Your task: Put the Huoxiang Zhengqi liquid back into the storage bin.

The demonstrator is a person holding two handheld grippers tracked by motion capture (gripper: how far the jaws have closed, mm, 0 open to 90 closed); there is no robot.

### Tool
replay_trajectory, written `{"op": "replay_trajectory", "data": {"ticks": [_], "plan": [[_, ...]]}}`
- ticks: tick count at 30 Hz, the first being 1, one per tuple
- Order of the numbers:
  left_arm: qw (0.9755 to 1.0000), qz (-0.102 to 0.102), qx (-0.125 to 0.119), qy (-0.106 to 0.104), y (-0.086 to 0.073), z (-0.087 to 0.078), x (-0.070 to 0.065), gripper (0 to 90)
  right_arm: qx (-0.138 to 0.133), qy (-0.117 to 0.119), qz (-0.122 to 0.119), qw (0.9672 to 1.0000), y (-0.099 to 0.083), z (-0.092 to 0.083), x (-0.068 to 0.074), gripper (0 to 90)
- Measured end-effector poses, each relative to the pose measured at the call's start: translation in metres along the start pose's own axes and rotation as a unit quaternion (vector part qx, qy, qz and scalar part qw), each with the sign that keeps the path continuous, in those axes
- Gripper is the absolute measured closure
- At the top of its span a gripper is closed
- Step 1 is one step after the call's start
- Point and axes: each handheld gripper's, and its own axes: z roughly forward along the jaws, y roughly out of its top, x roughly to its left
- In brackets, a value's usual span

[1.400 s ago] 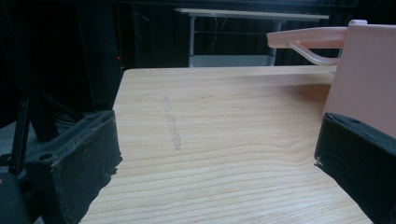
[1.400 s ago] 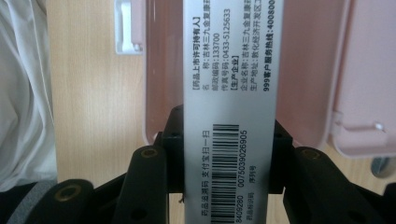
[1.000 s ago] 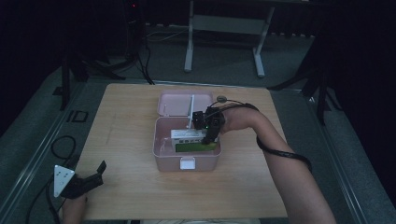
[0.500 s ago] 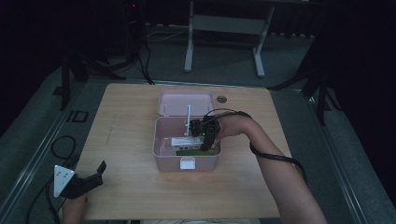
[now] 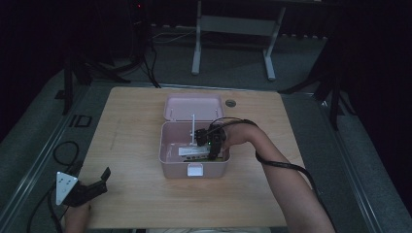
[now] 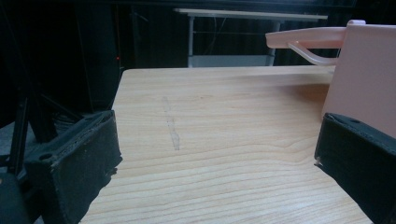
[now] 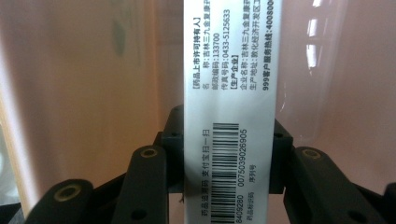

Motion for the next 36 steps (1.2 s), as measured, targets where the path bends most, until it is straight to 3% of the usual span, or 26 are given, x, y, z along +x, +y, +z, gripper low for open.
{"op": "replay_trajectory", "data": {"ticks": [16,22,30,36], "plan": [[1.0,0.0,0.0,0.0,0.0,0.0,0.0,0.2,0.022,0.009,-0.006,0.9997,0.002,0.014,-0.003,57.0],[1.0,0.001,0.001,0.001,0.0,0.0,0.0,0.2,0.021,-0.001,-0.01,0.9997,0.001,0.003,0.002,50.8],[1.0,0.001,0.001,0.001,0.0,0.0,0.0,0.2,0.003,-0.007,-0.013,0.9999,-0.005,-0.014,0.005,49.2],[1.0,0.001,0.001,0.001,0.0,0.0,0.0,0.2,-0.034,-0.019,-0.006,0.9992,-0.014,-0.033,0.006,41.6]]}}
